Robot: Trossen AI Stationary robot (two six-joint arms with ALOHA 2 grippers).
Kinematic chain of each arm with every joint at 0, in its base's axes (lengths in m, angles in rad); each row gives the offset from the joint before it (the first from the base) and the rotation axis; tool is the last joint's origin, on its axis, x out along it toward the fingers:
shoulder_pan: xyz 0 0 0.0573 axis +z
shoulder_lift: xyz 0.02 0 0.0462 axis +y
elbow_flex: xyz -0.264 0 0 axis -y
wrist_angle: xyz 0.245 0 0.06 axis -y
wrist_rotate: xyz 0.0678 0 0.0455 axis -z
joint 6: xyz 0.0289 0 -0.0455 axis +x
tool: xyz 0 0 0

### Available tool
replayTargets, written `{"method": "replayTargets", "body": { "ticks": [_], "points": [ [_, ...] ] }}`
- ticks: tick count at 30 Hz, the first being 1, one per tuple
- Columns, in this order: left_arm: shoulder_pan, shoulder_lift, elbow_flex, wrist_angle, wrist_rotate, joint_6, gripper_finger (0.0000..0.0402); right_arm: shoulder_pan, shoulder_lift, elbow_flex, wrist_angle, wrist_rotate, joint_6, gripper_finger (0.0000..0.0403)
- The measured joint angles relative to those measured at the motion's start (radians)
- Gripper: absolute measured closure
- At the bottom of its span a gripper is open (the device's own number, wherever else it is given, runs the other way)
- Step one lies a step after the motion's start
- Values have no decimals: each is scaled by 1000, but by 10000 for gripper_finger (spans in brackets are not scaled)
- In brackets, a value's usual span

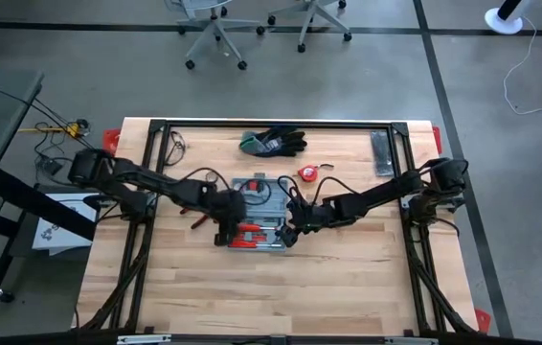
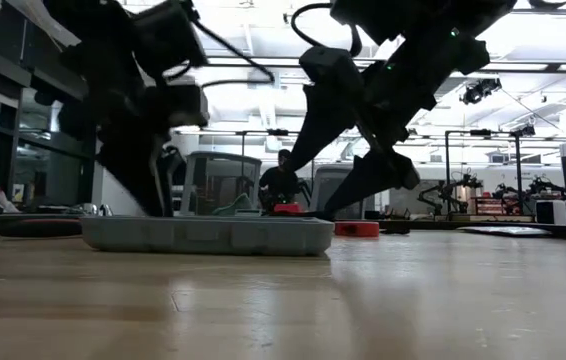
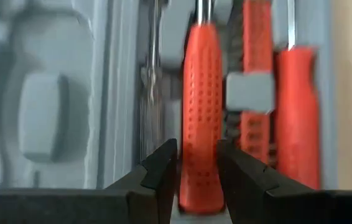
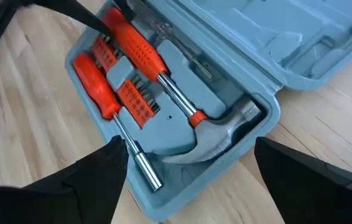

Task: Prefit tool cases
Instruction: Remove the hammer from the gray tool case

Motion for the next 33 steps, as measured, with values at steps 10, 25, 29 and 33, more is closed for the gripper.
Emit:
{"method": "replayTargets", "body": {
  "ticks": [10, 25, 29, 33],
  "points": [
    [-44, 119, 60, 19, -54, -4, 293, 0, 0, 0, -7, 21, -2, 64],
    [-31, 249, 192, 45, -51, -27, 399, 40, -35, 0, -31, 89, 45, 64],
    [-20, 216, 228, 4, -48, -14, 398, 42, -83, 0, -59, 120, 23, 64],
    [-7, 195, 271, 3, -60, 31, 399, 39, -114, 0, -88, 138, -14, 64]
  ]
}}
